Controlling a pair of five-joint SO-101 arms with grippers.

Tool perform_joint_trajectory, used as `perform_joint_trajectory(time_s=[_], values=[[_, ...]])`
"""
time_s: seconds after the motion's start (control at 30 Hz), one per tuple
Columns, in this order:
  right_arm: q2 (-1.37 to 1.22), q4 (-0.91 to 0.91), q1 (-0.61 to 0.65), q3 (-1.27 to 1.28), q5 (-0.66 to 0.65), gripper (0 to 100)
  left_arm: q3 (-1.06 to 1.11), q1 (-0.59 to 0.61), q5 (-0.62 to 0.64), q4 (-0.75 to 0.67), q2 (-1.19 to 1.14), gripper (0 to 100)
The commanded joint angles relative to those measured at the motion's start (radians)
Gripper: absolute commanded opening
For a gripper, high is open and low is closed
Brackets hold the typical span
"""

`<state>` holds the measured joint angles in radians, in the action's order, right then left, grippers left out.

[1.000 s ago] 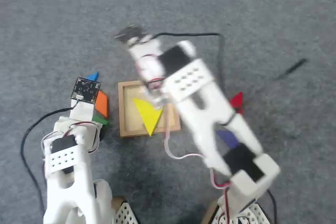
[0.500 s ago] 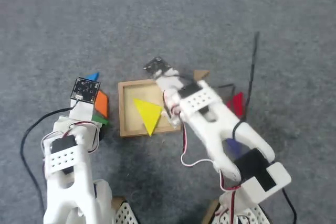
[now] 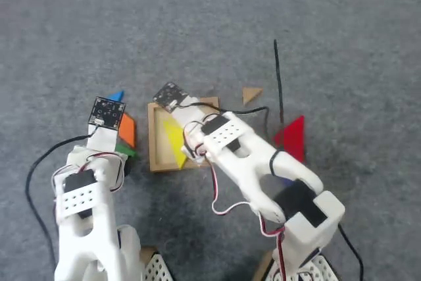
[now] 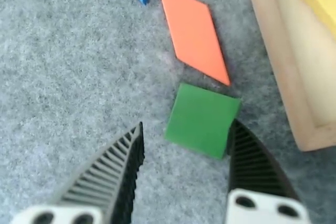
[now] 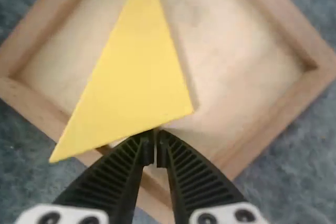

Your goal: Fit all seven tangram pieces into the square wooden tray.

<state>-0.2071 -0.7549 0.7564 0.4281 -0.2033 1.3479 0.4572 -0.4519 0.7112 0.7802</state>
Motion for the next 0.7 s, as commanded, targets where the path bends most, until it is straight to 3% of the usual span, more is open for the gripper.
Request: perform_joint_trajectory(time_s=[0.0,0.33,0.67], values=[[0.036,0.015,0.051,-0.04,-0.008,0.7,-0.01,0.002,0.008,-0.02,0.028,25],[0.051,0.12,0.127,-0.012,-0.009,0.7,-0.01,0.002,0.008,-0.02,0.028,25],[0.185,0.035,0.073,-0.012,-0.011,0.7,-0.01,0.002,0.008,-0.021,0.028,25]])
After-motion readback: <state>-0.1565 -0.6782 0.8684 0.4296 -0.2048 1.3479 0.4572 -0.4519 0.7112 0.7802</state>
